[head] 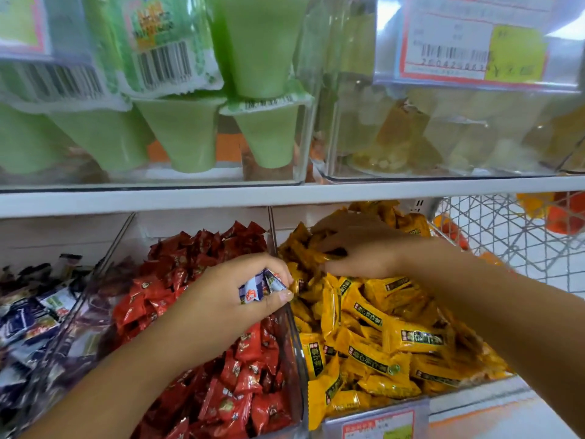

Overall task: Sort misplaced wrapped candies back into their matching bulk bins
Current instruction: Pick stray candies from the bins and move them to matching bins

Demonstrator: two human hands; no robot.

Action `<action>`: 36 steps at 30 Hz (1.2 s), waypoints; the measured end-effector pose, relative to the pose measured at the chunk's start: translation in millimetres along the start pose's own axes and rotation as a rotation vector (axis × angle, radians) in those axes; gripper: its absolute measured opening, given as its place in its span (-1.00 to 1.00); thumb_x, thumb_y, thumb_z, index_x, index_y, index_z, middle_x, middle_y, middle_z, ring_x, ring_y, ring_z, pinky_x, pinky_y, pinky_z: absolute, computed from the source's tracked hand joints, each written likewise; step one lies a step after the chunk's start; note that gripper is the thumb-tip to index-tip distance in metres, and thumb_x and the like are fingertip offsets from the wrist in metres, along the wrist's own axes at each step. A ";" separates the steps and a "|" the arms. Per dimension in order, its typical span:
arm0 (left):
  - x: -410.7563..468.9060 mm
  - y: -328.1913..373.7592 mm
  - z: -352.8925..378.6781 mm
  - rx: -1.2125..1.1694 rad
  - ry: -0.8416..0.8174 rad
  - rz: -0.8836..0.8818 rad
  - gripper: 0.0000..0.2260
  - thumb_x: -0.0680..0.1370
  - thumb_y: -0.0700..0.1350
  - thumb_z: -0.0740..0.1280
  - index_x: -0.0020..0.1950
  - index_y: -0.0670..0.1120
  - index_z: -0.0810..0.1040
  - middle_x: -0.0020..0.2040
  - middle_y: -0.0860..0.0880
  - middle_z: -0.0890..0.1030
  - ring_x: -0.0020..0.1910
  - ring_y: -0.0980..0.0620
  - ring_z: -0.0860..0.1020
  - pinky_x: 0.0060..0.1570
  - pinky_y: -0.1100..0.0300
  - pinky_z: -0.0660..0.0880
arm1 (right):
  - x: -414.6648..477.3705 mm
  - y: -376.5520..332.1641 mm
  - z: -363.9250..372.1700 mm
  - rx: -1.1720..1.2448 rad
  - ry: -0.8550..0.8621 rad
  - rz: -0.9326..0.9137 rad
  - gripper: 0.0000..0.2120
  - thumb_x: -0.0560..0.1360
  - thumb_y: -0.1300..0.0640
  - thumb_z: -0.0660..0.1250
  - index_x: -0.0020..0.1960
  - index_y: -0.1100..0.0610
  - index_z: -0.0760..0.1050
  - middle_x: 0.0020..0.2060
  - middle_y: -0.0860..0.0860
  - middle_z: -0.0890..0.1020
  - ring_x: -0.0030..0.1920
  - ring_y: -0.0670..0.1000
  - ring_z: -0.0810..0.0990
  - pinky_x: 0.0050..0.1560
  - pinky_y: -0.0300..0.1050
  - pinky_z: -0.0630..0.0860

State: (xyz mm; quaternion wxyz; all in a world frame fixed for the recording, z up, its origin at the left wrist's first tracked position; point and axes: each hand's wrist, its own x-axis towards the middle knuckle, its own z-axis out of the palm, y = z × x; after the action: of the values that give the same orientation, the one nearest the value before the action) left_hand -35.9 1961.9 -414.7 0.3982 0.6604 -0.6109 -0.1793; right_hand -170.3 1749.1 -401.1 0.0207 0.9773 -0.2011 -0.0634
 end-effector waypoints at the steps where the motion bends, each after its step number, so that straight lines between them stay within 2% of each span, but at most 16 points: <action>1: -0.3 0.0 0.0 -0.004 -0.001 -0.002 -0.95 0.50 -0.01 0.39 -0.08 0.15 0.57 0.04 0.29 0.58 0.04 0.28 0.54 -0.03 0.48 0.40 | -5.4 4.2 -0.4 0.002 0.003 -0.001 -0.53 0.47 -0.30 0.14 0.33 -0.21 0.44 0.50 -0.18 0.18 0.50 -0.01 0.09 0.47 0.14 0.05; 3: -0.6 -0.2 0.4 -0.005 -0.006 -0.005 -0.97 0.50 0.01 0.38 -0.08 0.14 0.57 0.06 0.29 0.58 0.04 0.29 0.54 -0.05 0.49 0.40 | -14.2 11.3 -0.9 -0.010 -0.010 0.006 -0.52 0.44 -0.32 0.15 0.30 -0.22 0.46 0.51 -0.23 0.12 0.50 -0.01 0.08 0.48 0.09 0.02; 6: -0.6 0.2 0.2 -0.008 -0.008 -0.005 -0.95 0.48 0.04 0.36 -0.08 0.19 0.54 0.07 0.28 0.57 0.06 0.29 0.54 -0.06 0.50 0.40 | -21.9 16.0 -2.2 0.034 -0.024 0.043 -0.59 0.52 -0.21 0.23 0.34 -0.18 0.43 0.53 -0.22 0.06 0.52 -0.02 -0.02 0.49 -0.01 -0.09; 10: 0.7 1.1 -0.4 -0.008 -0.020 0.000 -0.88 0.42 0.16 0.31 -0.07 0.22 0.53 0.08 0.29 0.57 0.07 0.30 0.53 -0.06 0.51 0.39 | -19.6 14.6 -5.4 0.038 -0.055 0.051 -0.60 0.53 -0.20 0.24 0.35 -0.18 0.42 0.52 -0.21 0.06 0.53 0.00 -0.02 0.51 0.04 -0.07; 12: 1.9 1.2 0.0 0.006 -0.020 0.007 -0.83 0.41 0.18 0.29 -0.06 0.19 0.55 0.07 0.30 0.57 0.07 0.31 0.52 -0.05 0.52 0.38 | -14.0 11.5 -11.0 0.089 -0.098 0.074 -0.62 0.49 -0.24 0.25 0.28 -0.23 0.46 0.49 -0.21 0.17 0.50 0.03 0.07 0.49 0.12 0.03; 13: 2.3 1.8 0.3 0.012 -0.022 0.010 -0.82 0.41 0.19 0.29 -0.07 0.18 0.55 0.07 0.30 0.57 0.07 0.31 0.52 -0.05 0.52 0.37 | -9.7 7.8 -15.1 0.131 -0.080 0.071 -0.66 0.47 -0.26 0.25 0.21 -0.25 0.50 0.44 -0.20 0.29 0.45 0.04 0.17 0.45 0.14 0.12; 15: 3.4 2.8 0.7 0.006 -0.024 0.013 -0.82 0.40 0.18 0.30 -0.08 0.16 0.56 0.06 0.29 0.57 0.06 0.29 0.53 -0.06 0.52 0.38 | 4.3 -3.9 -20.9 0.148 0.053 0.022 -0.73 0.47 -0.22 0.26 0.13 -0.24 0.55 0.24 -0.16 0.51 0.32 0.01 0.37 0.34 0.05 0.29; 17: 3.8 3.5 1.3 -0.011 -0.026 0.006 -0.83 0.39 0.17 0.31 -0.09 0.16 0.57 0.06 0.28 0.58 0.06 0.28 0.54 -0.05 0.51 0.39 | 25.1 -18.9 -19.5 0.091 0.140 -0.040 -0.69 0.47 -0.17 0.26 0.18 -0.17 0.55 0.17 -0.12 0.57 0.25 -0.01 0.45 0.22 -0.05 0.38; 19: 3.5 3.7 1.7 -0.020 -0.026 -0.001 -0.86 0.40 0.15 0.32 -0.08 0.18 0.56 0.06 0.26 0.59 0.04 0.27 0.55 -0.06 0.49 0.41 | 43.1 -32.2 -10.1 0.044 0.077 -0.043 -0.57 0.43 -0.22 0.22 0.25 -0.14 0.51 0.20 -0.04 0.55 0.26 0.04 0.44 0.17 -0.03 0.41; 22: 2.9 4.6 1.8 -0.025 -0.016 -0.014 -0.95 0.46 0.04 0.38 -0.10 0.16 0.58 0.04 0.26 0.59 0.02 0.27 0.56 -0.08 0.50 0.40 | 52.4 -39.9 10.6 -0.146 -0.100 -0.011 -0.46 0.41 -0.32 0.14 0.33 -0.17 0.42 0.31 0.02 0.44 0.34 0.15 0.28 0.26 0.10 0.30; 25: 1.8 4.0 1.8 -0.009 -0.006 -0.009 -0.94 0.49 -0.04 0.40 -0.09 0.13 0.58 0.04 0.28 0.59 0.03 0.29 0.55 -0.06 0.53 0.38 | 42.9 -32.5 10.9 -0.197 -0.105 -0.002 -0.49 0.47 -0.31 0.17 0.39 -0.23 0.35 0.40 -0.03 0.34 0.43 0.15 0.14 0.39 0.22 0.03; 27: 0.9 3.1 1.5 0.006 -0.011 -0.008 -0.93 0.49 -0.03 0.39 -0.09 0.15 0.57 0.05 0.29 0.59 0.05 0.31 0.54 -0.06 0.54 0.37 | 32.6 -23.6 4.7 -0.174 -0.109 0.000 -0.60 0.50 -0.24 0.17 0.33 -0.28 0.39 0.39 -0.06 0.34 0.42 0.13 0.15 0.40 0.24 0.01; 31: 0.4 0.9 0.6 0.020 -0.010 -0.017 -0.95 0.49 0.01 0.38 -0.07 0.16 0.57 0.07 0.31 0.57 0.06 0.33 0.52 -0.07 0.55 0.37 | 13.5 -12.1 1.3 -0.153 -0.092 -0.043 -0.72 0.54 -0.15 0.15 0.20 -0.30 0.50 0.40 -0.08 0.34 0.40 0.10 0.20 0.40 0.14 0.11; 36: 0.1 -1.2 0.1 0.014 -0.020 -0.031 -0.88 0.45 0.13 0.33 -0.04 0.18 0.56 0.08 0.29 0.57 0.07 0.29 0.53 0.01 0.36 0.44 | -4.2 -2.8 -1.6 -0.043 -0.043 -0.068 -0.71 0.57 -0.12 0.20 0.25 -0.16 0.52 0.24 -0.06 0.46 0.33 0.02 0.30 0.27 -0.09 0.28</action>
State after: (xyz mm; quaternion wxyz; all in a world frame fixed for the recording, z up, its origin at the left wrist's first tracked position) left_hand -35.2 1961.7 -415.7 0.3845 0.6706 -0.6060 -0.1877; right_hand -172.8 1753.4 -399.3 0.0353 0.9813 -0.1670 -0.0893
